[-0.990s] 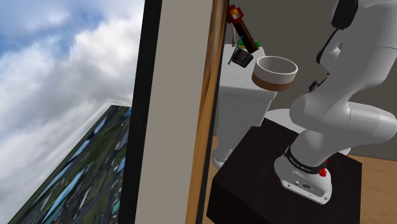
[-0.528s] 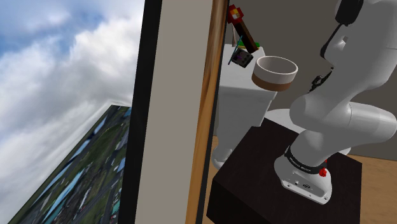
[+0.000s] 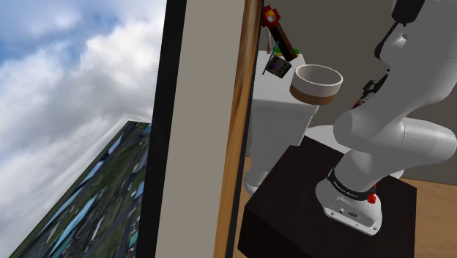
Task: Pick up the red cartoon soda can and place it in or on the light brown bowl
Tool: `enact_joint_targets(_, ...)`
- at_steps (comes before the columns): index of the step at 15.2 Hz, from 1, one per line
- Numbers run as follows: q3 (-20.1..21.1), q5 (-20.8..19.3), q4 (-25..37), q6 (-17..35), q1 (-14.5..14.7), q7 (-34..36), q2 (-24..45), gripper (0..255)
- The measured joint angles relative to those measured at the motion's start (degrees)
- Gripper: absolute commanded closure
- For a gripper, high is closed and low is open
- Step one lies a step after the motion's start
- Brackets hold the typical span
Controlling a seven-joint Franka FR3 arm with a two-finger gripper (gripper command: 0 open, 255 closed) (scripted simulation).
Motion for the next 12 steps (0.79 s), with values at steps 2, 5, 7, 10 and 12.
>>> enact_joint_targets(2,-0.31,-0.90,0.11,-0.83,0.36,0.95,-0.99,255)
enact_joint_targets(5,-0.99,-2.59,0.32,-2.55,0.72,2.33,-2.90,255)
enact_joint_targets(7,-1.33,-3.60,0.63,-3.68,0.95,3.26,-3.98,255)
enact_joint_targets(10,-1.79,-5.04,1.00,-5.29,1.24,4.51,-5.61,255)
enact_joint_targets(12,-2.03,-5.86,1.66,-6.50,1.35,5.30,-6.38,255)
